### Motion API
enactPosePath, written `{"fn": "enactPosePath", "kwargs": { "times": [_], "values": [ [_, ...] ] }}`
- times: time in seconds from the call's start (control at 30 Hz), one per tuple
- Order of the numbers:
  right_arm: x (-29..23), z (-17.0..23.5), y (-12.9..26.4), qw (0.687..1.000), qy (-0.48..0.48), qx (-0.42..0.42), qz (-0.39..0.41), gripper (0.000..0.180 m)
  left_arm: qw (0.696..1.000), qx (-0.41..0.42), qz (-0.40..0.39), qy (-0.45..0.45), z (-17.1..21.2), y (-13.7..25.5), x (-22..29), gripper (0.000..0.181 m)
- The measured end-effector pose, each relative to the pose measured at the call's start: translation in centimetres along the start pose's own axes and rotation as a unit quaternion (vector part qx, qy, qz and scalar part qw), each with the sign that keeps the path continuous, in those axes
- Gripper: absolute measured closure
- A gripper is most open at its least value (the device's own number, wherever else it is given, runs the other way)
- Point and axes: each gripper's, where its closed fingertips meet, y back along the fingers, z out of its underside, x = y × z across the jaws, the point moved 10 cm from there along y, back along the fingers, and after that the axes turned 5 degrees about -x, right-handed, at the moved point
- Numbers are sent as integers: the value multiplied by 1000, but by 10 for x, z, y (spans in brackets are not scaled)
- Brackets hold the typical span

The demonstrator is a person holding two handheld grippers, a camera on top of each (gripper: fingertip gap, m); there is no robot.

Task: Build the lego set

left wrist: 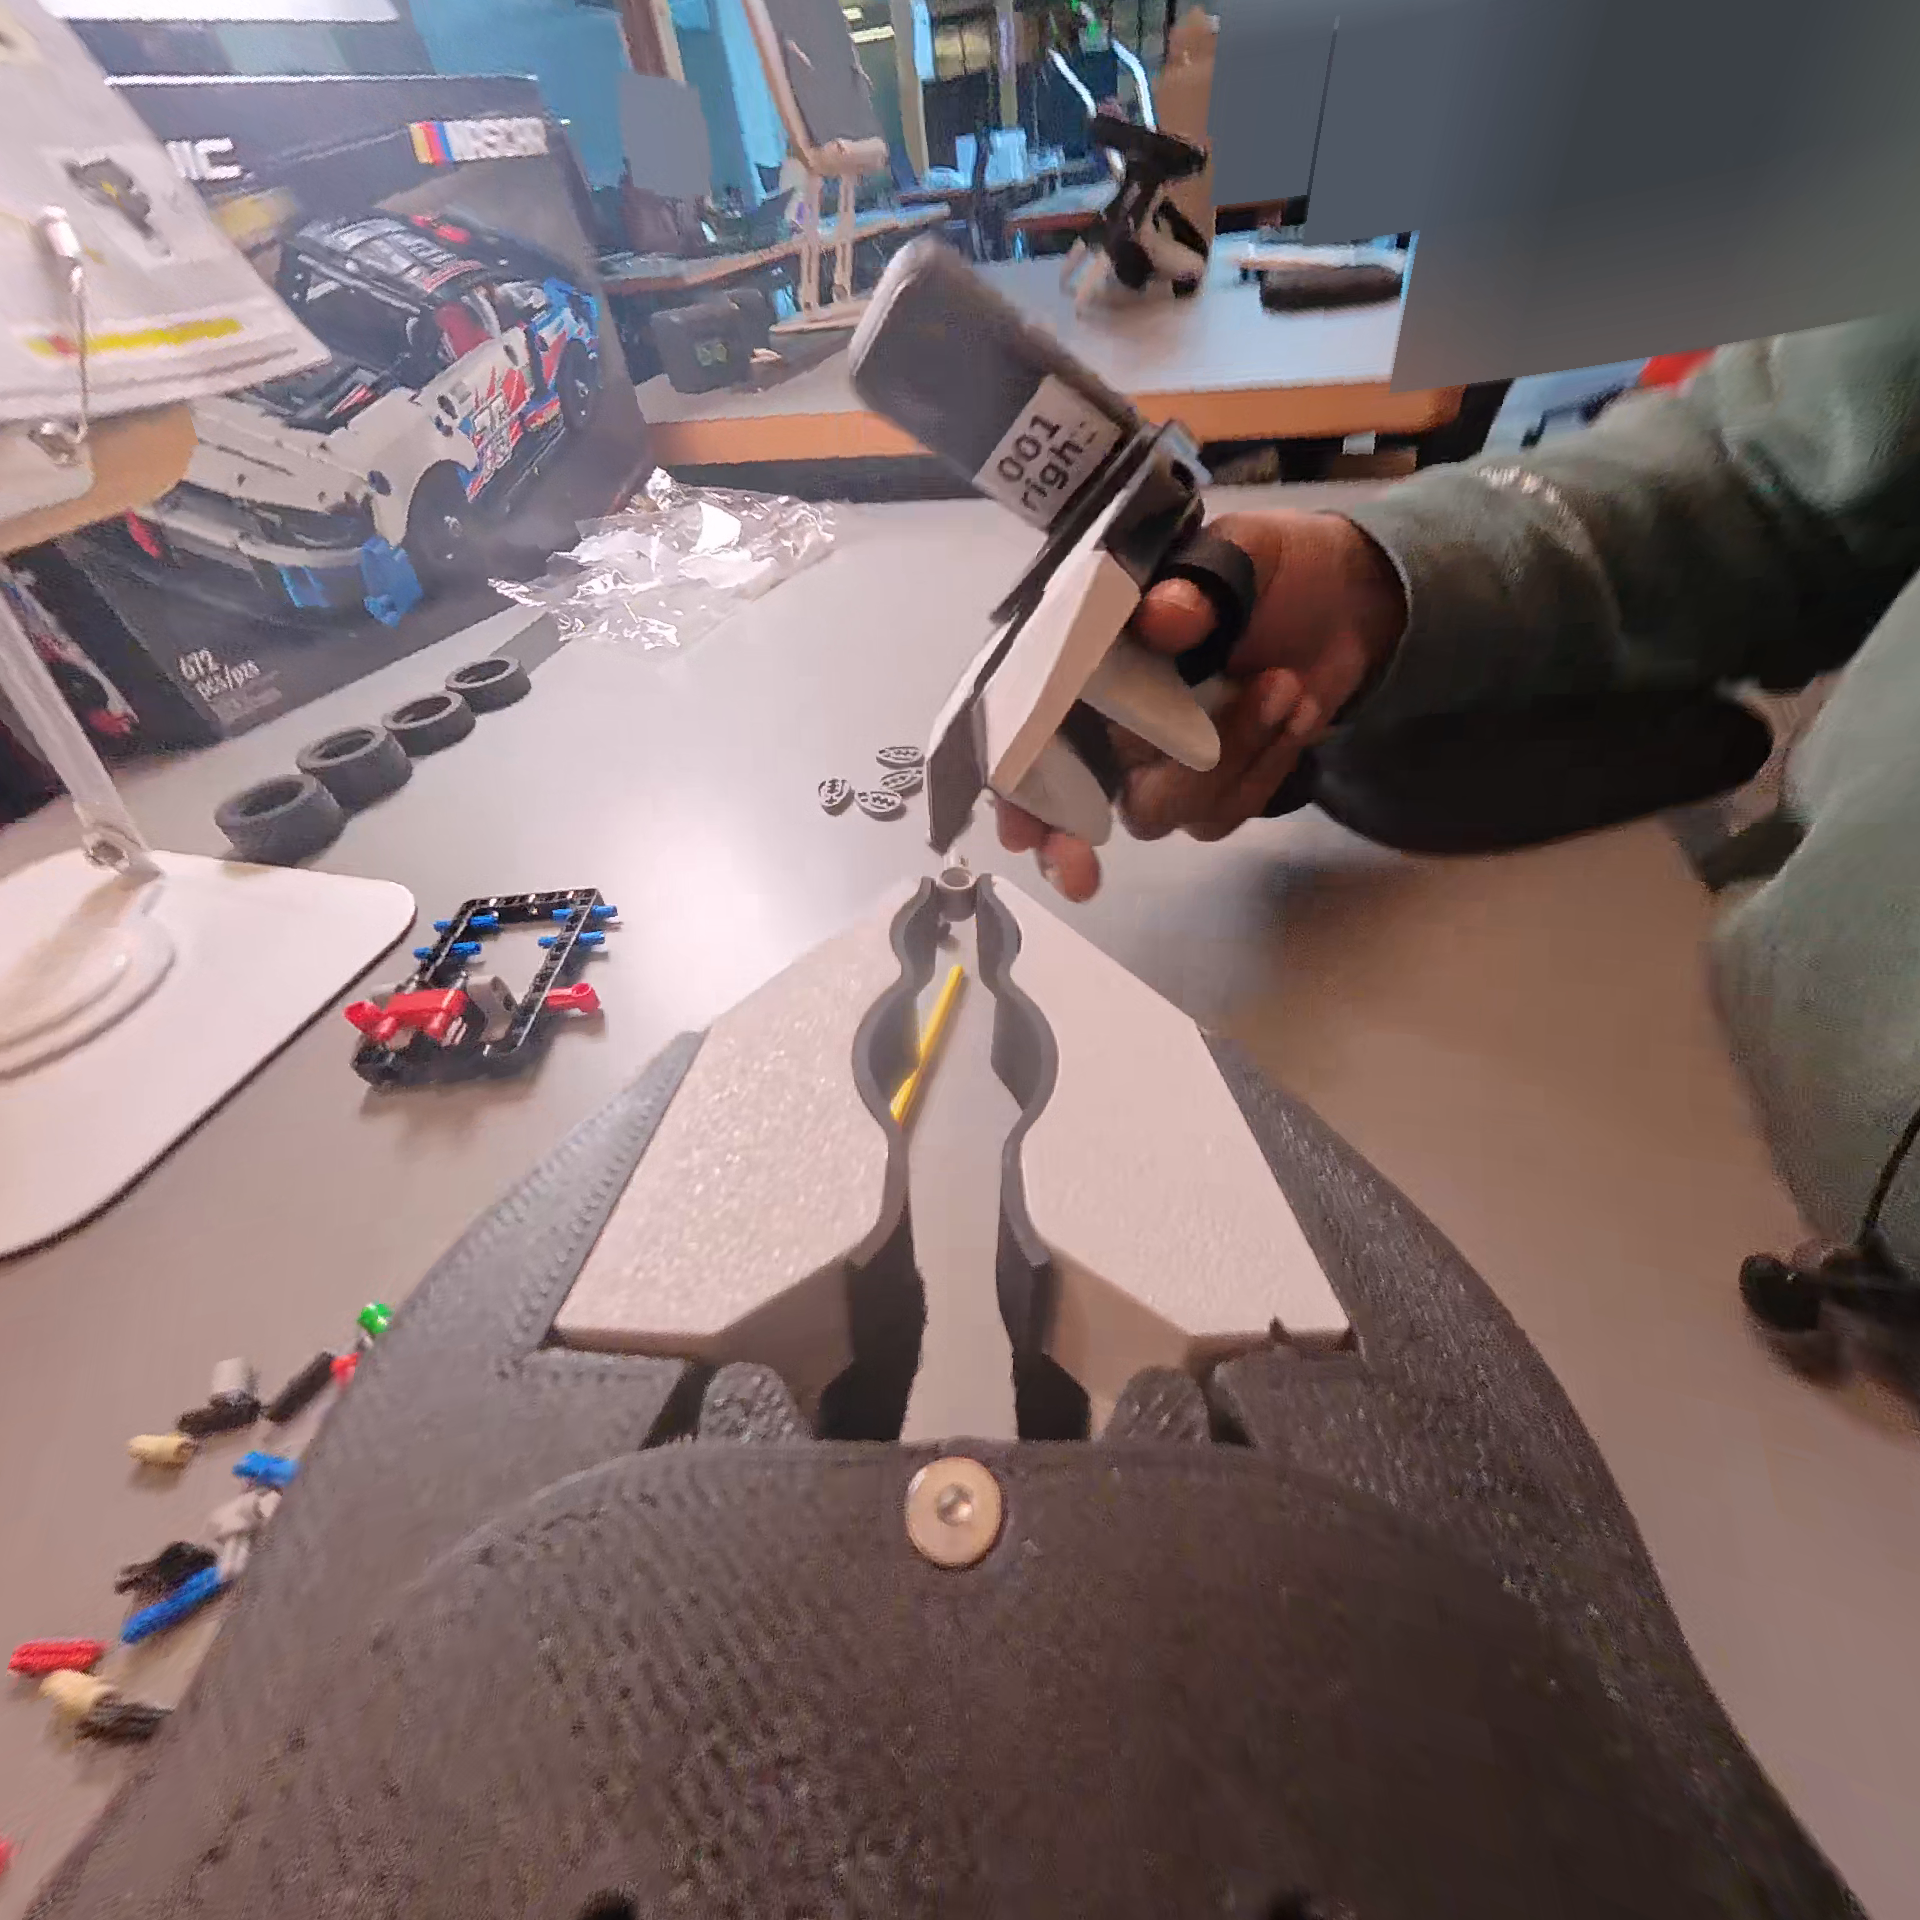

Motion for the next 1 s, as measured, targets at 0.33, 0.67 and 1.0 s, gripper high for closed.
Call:
{"fn": "enactPosePath", "kwargs": {
  "times": [0.33, 0.67, 1.0],
  "values": [
    [20, -19, 50, 853, 311, -320, 273, 160, 995, 16, 5, 100, 7, 3, -16, 176],
    [40, -18, 20, 798, 344, -431, 241, 175, 995, -11, 18, 101, 13, -5, -13, 176],
    [2, -16, 17, 844, 380, -260, 274, 175, 984, 8, 36, 176, 16, -7, -18, 175]
  ]
}}
